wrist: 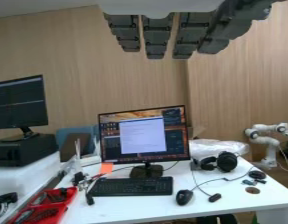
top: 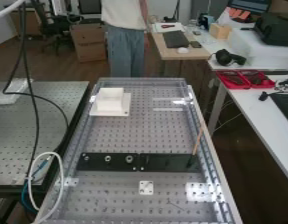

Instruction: Grab the bearing and place it in the white container

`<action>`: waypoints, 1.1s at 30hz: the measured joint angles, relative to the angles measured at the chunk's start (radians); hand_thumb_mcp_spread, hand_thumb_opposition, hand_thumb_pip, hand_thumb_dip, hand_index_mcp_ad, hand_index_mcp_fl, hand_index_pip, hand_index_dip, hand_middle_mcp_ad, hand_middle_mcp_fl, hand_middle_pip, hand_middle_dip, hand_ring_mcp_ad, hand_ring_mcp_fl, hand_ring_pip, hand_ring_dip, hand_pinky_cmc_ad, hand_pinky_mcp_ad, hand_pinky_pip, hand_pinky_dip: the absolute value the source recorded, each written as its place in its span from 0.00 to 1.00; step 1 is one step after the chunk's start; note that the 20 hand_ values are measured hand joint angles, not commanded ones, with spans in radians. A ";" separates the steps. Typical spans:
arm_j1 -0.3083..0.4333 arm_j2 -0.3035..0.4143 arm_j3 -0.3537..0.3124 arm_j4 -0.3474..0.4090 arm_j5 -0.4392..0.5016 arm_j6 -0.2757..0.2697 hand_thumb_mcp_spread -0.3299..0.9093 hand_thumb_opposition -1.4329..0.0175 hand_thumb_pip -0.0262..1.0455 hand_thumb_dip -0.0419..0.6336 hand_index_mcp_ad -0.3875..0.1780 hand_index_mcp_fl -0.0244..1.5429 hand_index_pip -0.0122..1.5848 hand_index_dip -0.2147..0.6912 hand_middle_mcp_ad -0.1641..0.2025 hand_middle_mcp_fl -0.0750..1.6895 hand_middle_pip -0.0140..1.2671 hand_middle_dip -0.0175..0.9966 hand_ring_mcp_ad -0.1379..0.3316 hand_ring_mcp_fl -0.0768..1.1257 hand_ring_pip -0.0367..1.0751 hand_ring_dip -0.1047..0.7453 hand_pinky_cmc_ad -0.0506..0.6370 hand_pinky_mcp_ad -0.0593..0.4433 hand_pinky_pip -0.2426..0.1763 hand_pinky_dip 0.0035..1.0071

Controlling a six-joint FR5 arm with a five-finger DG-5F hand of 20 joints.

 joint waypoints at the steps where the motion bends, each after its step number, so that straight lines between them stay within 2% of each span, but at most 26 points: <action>1: 0.000 0.000 -0.001 0.000 0.000 0.001 0.27 0.99 0.02 0.07 0.69 0.02 0.02 0.25 0.61 0.05 0.03 0.06 0.45 0.08 0.05 0.14 0.19 0.22 0.55 0.01; 2: 0.000 0.002 -0.002 0.000 -0.001 0.001 0.27 0.99 0.02 0.07 0.69 0.02 0.02 0.25 0.61 0.05 0.03 0.06 0.44 0.08 0.05 0.14 0.19 0.22 0.55 0.01; 3: 0.000 0.003 -0.004 -0.001 -0.001 0.002 0.29 0.95 0.06 0.06 0.70 0.02 0.02 0.25 0.56 0.05 0.03 0.06 0.44 0.08 0.05 0.14 0.19 0.22 0.55 0.02; 5: -0.001 0.004 -0.005 -0.001 -0.002 0.003 0.40 0.82 0.22 0.08 0.70 0.02 0.02 0.26 0.48 0.04 0.05 0.06 0.44 0.08 0.05 0.14 0.19 0.25 0.55 0.04; 6: -0.001 0.005 -0.006 -0.002 -0.003 0.004 0.45 0.77 0.26 0.10 0.70 0.02 0.02 0.27 0.47 0.05 0.06 0.06 0.45 0.08 0.07 0.14 0.19 0.28 0.55 0.06; 9: -0.001 0.005 -0.007 -0.002 -0.003 0.005 0.47 0.66 0.25 0.10 0.70 0.02 0.04 0.31 0.47 0.04 0.08 0.09 0.45 0.08 0.09 0.15 0.29 0.41 0.51 0.14; 12: -0.001 0.006 -0.009 -0.002 -0.003 0.007 0.49 0.61 0.25 0.09 0.70 0.02 0.04 0.32 0.48 0.05 0.10 0.11 0.46 0.08 0.11 0.17 0.38 0.55 0.51 0.19; 15: -0.001 0.008 -0.013 0.001 0.000 0.010 0.49 0.58 0.26 0.10 0.70 0.02 0.05 0.33 0.47 0.05 0.11 0.13 0.49 0.08 0.11 0.17 0.46 0.60 0.48 0.21; 17: -0.001 0.010 -0.020 0.006 0.002 0.014 0.48 0.57 0.26 0.10 0.70 0.02 0.05 0.34 0.48 0.06 0.11 0.13 0.54 0.08 0.13 0.18 0.48 0.64 0.45 0.22; 19: -0.001 0.012 -0.027 0.011 0.006 0.019 0.49 0.56 0.26 0.09 0.70 0.02 0.05 0.34 0.48 0.06 0.12 0.14 0.54 0.08 0.13 0.18 0.50 0.67 0.45 0.24; 23: -0.001 0.018 -0.051 0.023 0.017 0.037 0.49 0.54 0.26 0.10 0.70 0.03 0.06 0.36 0.48 0.06 0.12 0.14 0.57 0.08 0.13 0.19 0.56 0.69 0.44 0.25; 26: -0.001 0.024 -0.071 0.033 0.027 0.051 0.49 0.54 0.26 0.09 0.70 0.03 0.05 0.36 0.48 0.06 0.12 0.14 0.56 0.08 0.13 0.19 0.55 0.71 0.44 0.25; 27: -0.001 0.027 -0.082 0.038 0.033 0.059 0.49 0.54 0.26 0.10 0.70 0.03 0.06 0.36 0.50 0.06 0.12 0.15 0.59 0.08 0.13 0.19 0.55 0.70 0.44 0.25; 30: 0.000 0.035 -0.108 0.050 0.048 0.074 0.49 0.54 0.26 0.09 0.70 0.03 0.06 0.36 0.51 0.06 0.12 0.15 0.59 0.08 0.12 0.19 0.59 0.71 0.44 0.26; 33: 0.002 0.045 -0.133 0.066 0.065 0.086 0.49 0.54 0.26 0.10 0.71 0.03 0.06 0.36 0.51 0.06 0.12 0.15 0.59 0.08 0.12 0.19 0.59 0.70 0.41 0.25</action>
